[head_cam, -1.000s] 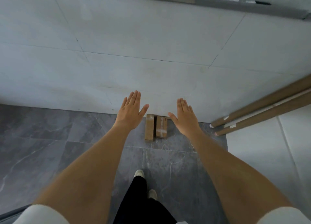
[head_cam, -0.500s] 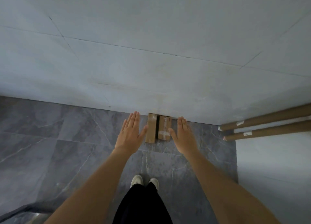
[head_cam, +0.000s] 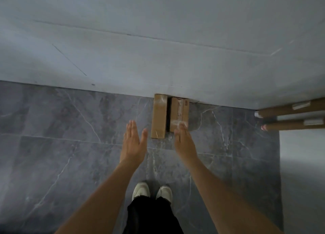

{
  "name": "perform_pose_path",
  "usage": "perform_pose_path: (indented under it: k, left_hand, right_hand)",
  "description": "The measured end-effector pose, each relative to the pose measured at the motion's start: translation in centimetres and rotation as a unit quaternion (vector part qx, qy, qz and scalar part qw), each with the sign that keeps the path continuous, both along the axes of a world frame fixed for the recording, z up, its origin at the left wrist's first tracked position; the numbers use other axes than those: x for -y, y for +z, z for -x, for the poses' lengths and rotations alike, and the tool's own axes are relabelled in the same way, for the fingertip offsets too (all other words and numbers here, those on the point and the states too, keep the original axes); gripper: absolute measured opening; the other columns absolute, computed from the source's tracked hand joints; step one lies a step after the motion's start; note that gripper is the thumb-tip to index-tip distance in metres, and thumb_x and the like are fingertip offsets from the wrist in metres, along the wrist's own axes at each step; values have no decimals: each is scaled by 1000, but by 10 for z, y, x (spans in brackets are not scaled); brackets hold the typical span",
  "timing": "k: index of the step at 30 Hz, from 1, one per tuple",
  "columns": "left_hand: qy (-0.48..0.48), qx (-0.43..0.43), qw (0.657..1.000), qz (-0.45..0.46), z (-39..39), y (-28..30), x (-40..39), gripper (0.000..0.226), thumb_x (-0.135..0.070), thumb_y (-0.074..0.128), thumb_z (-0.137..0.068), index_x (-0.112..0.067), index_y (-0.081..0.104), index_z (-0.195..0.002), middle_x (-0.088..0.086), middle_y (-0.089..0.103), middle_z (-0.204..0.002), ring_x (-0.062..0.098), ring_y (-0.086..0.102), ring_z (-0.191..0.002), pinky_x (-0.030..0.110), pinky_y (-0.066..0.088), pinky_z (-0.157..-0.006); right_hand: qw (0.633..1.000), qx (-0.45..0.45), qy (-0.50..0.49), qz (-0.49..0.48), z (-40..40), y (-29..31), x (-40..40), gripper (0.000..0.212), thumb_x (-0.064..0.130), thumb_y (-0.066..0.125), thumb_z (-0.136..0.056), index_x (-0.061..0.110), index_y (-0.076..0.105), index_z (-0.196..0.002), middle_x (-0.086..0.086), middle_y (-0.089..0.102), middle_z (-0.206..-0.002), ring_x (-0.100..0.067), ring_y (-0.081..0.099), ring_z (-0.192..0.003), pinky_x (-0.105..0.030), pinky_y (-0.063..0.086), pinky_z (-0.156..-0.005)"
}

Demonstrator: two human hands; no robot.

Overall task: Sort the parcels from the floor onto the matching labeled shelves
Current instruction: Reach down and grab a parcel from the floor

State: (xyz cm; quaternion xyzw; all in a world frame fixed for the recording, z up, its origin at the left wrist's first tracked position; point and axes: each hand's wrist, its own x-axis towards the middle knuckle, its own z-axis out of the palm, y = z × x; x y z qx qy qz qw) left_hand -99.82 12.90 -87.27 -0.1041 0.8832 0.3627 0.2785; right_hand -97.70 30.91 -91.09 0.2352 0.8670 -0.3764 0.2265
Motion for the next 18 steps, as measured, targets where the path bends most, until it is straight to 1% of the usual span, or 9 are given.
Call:
perform_pose_path:
  k: [4,6,8,10,13,15,16,18]
  left_hand:
    - [58,14,998,-29,11,-89,-6,70,-52,26,-100,-17,5,-158,0,3,-166,13,0,-152,34,3,-123]
    - [104,20,993,-57,17,-136,-13,69,-51,28,-101,-17,11,-158,0,11,-165,15,8,-152,35,8,-122]
    - [146,20,985,-90,26,-179,-21,66,-51,32,-101,-18,19,-157,1,20,-163,17,18,-150,36,15,-122]
    - [176,10,976,-128,36,-214,-29,63,-51,34,-101,-20,25,-155,1,27,-161,17,25,-148,36,21,-121]
    - [199,-1,966,-164,59,-260,-39,57,-45,34,-103,-21,28,-155,0,29,-160,17,27,-147,26,21,-112]
    - [199,0,963,-179,77,-283,-46,53,-40,32,-105,-17,33,-153,1,35,-157,17,31,-145,21,23,-106]
    - [204,7,960,-190,84,-292,-49,52,-40,31,-105,-15,38,-150,1,41,-153,18,35,-143,21,26,-104]
    - [223,34,950,-216,92,-304,-53,53,-46,30,-104,-14,50,-142,2,54,-140,22,47,-135,25,34,-98]
  right_hand:
    - [996,-23,-71,51,14,-85,12,51,30,28,-111,10,30,-159,-9,30,-166,-22,27,-154,-36,20,-125]
    - [992,-42,-98,71,21,-130,18,50,29,29,-112,10,33,-157,-8,34,-165,-21,29,-153,-31,21,-123]
    - [985,-60,-133,94,29,-172,23,48,27,30,-112,11,35,-157,-6,35,-164,-18,30,-152,-24,21,-120]
    - [979,-81,-153,110,37,-203,28,48,25,32,-112,10,36,-156,-6,36,-163,-17,30,-152,-22,21,-118]
    - [966,-107,-192,138,53,-244,28,48,27,33,-111,11,36,-156,-5,38,-162,-17,33,-150,-26,24,-119]
    - [954,-113,-218,174,66,-266,26,49,33,34,-111,13,38,-156,-4,43,-159,-17,39,-147,-27,29,-118]
    - [948,-112,-227,195,72,-273,26,52,40,34,-109,16,41,-155,-3,47,-156,-17,43,-143,-30,32,-118]
    - [927,-88,-267,248,79,-284,27,60,55,34,-104,21,45,-152,-1,55,-148,-18,52,-135,-42,39,-118]
